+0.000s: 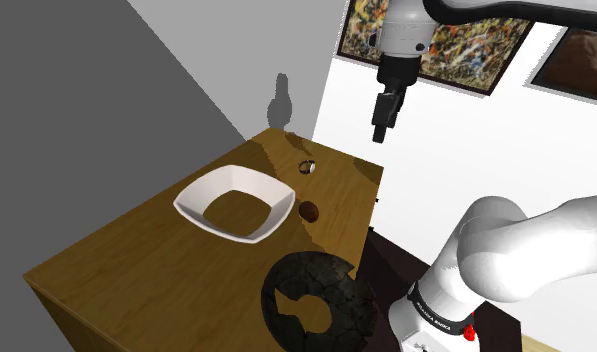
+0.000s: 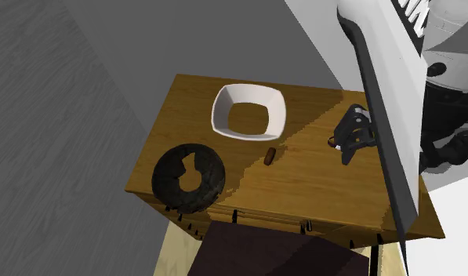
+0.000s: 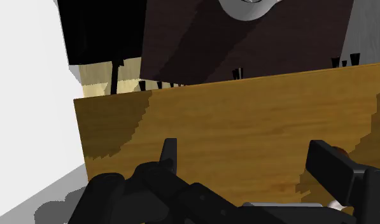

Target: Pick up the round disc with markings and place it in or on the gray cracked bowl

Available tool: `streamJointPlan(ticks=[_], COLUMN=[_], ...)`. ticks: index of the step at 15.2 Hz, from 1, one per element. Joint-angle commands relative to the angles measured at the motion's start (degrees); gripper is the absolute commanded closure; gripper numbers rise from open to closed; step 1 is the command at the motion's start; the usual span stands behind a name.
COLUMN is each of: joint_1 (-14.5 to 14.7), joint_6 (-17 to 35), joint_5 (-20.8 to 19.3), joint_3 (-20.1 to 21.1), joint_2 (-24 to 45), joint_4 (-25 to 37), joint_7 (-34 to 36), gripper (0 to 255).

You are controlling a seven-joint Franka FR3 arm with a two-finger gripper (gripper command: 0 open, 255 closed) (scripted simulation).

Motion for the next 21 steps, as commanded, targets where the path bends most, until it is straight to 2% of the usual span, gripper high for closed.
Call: streamJointPlan(ticks=[1, 10, 17, 21], joint_1=[0.0, 2.72, 4.99, 5.11], joint_6=[0.0, 17.62, 34.11, 38.75], joint_5=[0.0, 9.06, 15.05, 15.76], joint_3=[0.0, 7.75, 15.48, 16.81], joint_2=[0.0, -2.73, 1.87, 3.83], joint_4=[0.0, -13.49, -19.21, -21.19], joint_7=[0.0, 13.25, 23.3, 24.41], gripper=[0, 0, 0, 0])
